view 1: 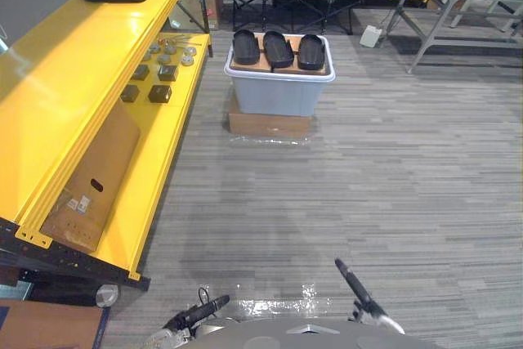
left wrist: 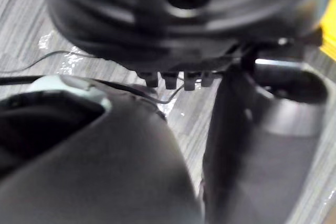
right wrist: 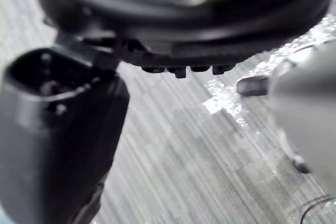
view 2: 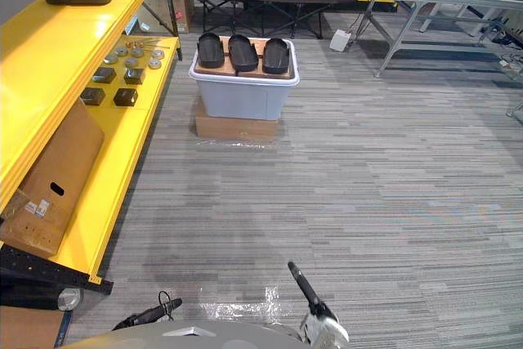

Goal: Walk over and take three plastic housings, then place them on the shelf

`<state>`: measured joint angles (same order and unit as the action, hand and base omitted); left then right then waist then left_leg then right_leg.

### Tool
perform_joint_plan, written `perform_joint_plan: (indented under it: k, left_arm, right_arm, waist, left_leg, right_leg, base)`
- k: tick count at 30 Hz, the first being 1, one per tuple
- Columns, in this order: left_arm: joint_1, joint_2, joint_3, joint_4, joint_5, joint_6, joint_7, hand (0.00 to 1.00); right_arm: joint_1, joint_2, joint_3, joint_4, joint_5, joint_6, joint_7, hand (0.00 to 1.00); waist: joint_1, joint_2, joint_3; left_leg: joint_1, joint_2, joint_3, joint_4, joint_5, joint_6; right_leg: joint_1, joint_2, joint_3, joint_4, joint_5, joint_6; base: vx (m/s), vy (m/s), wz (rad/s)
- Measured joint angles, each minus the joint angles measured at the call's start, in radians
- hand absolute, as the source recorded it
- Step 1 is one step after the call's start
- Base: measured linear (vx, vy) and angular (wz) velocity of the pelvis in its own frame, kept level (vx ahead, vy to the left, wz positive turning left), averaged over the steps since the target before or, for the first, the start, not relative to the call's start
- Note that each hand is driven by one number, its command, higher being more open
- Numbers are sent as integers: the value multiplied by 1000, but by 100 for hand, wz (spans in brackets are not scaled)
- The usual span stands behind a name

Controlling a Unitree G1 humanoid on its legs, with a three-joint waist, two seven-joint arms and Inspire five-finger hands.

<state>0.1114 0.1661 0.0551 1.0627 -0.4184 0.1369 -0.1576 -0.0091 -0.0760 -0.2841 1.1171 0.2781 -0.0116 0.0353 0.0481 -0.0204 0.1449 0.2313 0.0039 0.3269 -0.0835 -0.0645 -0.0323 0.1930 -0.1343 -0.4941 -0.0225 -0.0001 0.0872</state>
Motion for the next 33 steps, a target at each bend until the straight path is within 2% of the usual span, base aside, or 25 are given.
perform_joint_plan:
  k: [1, 2, 7, 9, 12, 17, 25, 29, 33]
  left_arm:
    - [-1, 0, -11, -31, 0, -11, 7, 100]
    - [-33, -19, -66, -142, -14, -46, 17, 100]
    - [-45, -35, -86, -172, -43, -51, -3, 100]
    - [-25, -35, -87, -166, -94, -38, -3, 100]
    - [-22, -37, -78, -143, -126, -26, 3, 100]
    - [-23, -53, -6, -81, -133, -46, 2, 100]
    - [-16, -55, 74, -29, -158, -70, -15, 100]
    - [-1, -52, 81, -28, -159, -73, -16, 100]
    - [3, -54, 80, -28, -158, -77, -16, 100]
  right_arm:
    - [-13, 0, 36, -35, 0, -20, -2, 100]
    - [-66, -2, 173, -165, 0, -94, -37, 100]
    - [-88, 0, 189, -172, 1, -94, -46, 100]
    - [-83, 0, 185, -151, 16, -77, -23, 100]
    - [-72, -1, 151, -103, 61, -31, 6, 100]
    - [-12, 4, 86, -49, 89, 9, 23, 100]
    - [29, 5, 17, -19, 124, 14, 55, 100]
    - [34, 5, 4, -17, 120, 14, 89, 100]
    - [34, 5, 0, -17, 121, 17, 74, 100]
  waist:
    - [0, -1, 1]
    - [-1, -1, 1]
    - [-7, -1, 1]
    - [-23, -1, 1]
    - [-22, -2, 1]
    - [-26, -3, 2]
    - [-25, -6, 2]
    - [-25, -7, 2]
    - [-24, -1, 2]
  left_leg:
    - [-4, -1, -1, -1, 2, 3]
    - [-21, -4, 0, -4, 12, 9]
    - [-20, -6, 7, -2, 12, 9]
    - [-17, -7, 13, -1, 7, -1]
    - [-10, -7, 23, -1, 3, -8]
    - [15, -8, 27, -1, -3, -17]
    - [20, -8, 29, -1, -4, -20]
    - [18, -9, 30, -3, 2, -10]
    - [7, -8, 30, -6, 13, 9]
  right_leg:
    - [-2, -1, -1, 0, 0, 0]
    - [-22, -4, -3, 0, 3, 3]
    - [-17, -3, -3, -14, 6, 6]
    - [-14, -3, 1, -17, 7, 7]
    - [-9, -4, 3, -19, 11, 13]
    - [19, -5, 2, -25, 22, 27]
    - [21, -6, 1, -19, 22, 27]
    - [17, -7, -2, -15, 12, 13]
    - [5, -7, -17, -12, 7, 6]
  base:
    - [-88, 19, 3]
    - [-93, 21, 3]
    - [-8, 6, 0]
    - [38, 13, -7]
    - [15, 9, -5]
    - [-1, 7, 0]
    - [-51, 0, 0]
    - [-78, -17, 0]
    - [-93, -14, 9]
